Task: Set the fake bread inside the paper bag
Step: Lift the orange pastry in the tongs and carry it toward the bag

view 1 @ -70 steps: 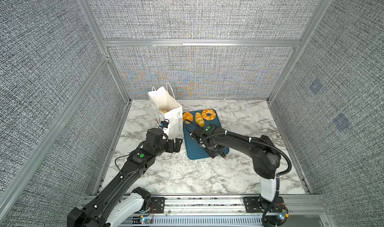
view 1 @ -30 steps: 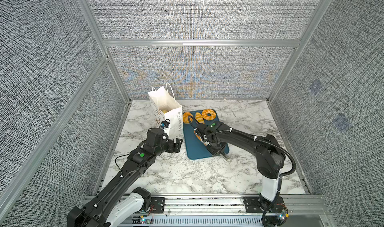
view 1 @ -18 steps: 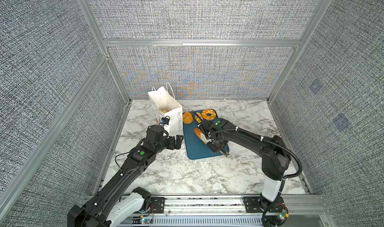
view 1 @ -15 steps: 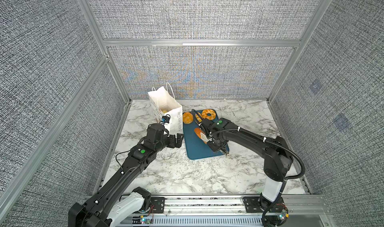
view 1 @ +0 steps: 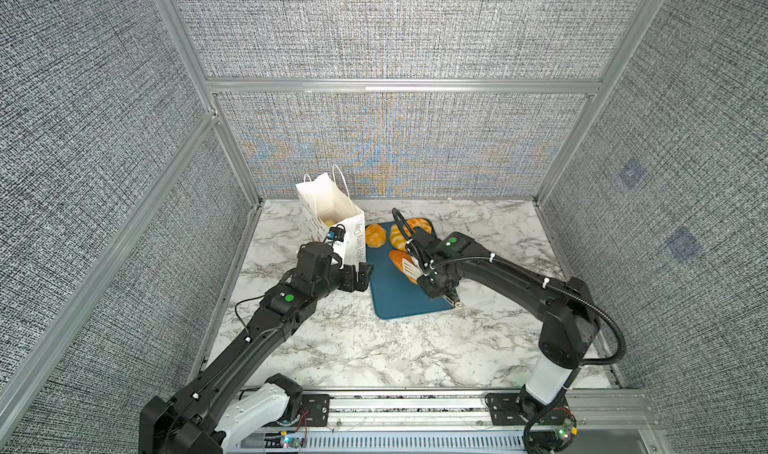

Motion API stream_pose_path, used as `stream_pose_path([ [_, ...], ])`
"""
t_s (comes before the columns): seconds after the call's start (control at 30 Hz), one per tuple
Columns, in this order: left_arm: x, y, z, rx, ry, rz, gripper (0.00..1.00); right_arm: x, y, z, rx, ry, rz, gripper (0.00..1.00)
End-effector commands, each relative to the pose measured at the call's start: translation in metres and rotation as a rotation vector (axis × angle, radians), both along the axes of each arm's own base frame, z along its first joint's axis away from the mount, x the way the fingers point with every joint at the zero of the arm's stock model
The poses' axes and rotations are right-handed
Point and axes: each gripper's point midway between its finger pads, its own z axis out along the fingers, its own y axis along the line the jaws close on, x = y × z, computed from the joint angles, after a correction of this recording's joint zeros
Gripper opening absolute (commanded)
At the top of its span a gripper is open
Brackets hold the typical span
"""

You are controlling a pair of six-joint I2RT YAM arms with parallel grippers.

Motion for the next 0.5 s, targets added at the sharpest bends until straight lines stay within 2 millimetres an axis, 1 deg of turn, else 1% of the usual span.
stream_pose_path([
  [0.0, 0.007, -0.004, 0.009, 0.004, -0.044, -0.013, 0.99, 0.004, 0.006, 0.010, 0.048, -0.032, -0.017, 0.31],
  [0.1, 0.013, -0.004, 0.017, 0.015, -0.071, -0.007, 0.99, 0.007, 0.012, 0.019, 0.076, -0.046, -0.015, 0.31],
  [0.17, 0.018, -0.004, 0.023, 0.010, -0.099, 0.006, 0.99, 0.014, 0.019, 0.032, 0.107, -0.074, -0.015, 0.31],
  [0.23, 0.020, -0.006, 0.029, -0.003, -0.114, 0.002, 0.99, 0.017, 0.023, 0.039, 0.132, -0.091, -0.011, 0.31],
  [0.33, 0.021, -0.006, 0.031, 0.002, -0.116, 0.002, 0.99, 0.019, 0.026, 0.045, 0.141, -0.096, -0.011, 0.31],
  [0.47, 0.022, -0.001, 0.034, 0.029, -0.133, 0.019, 0.99, 0.019, 0.026, 0.050, 0.148, -0.102, -0.019, 0.31],
])
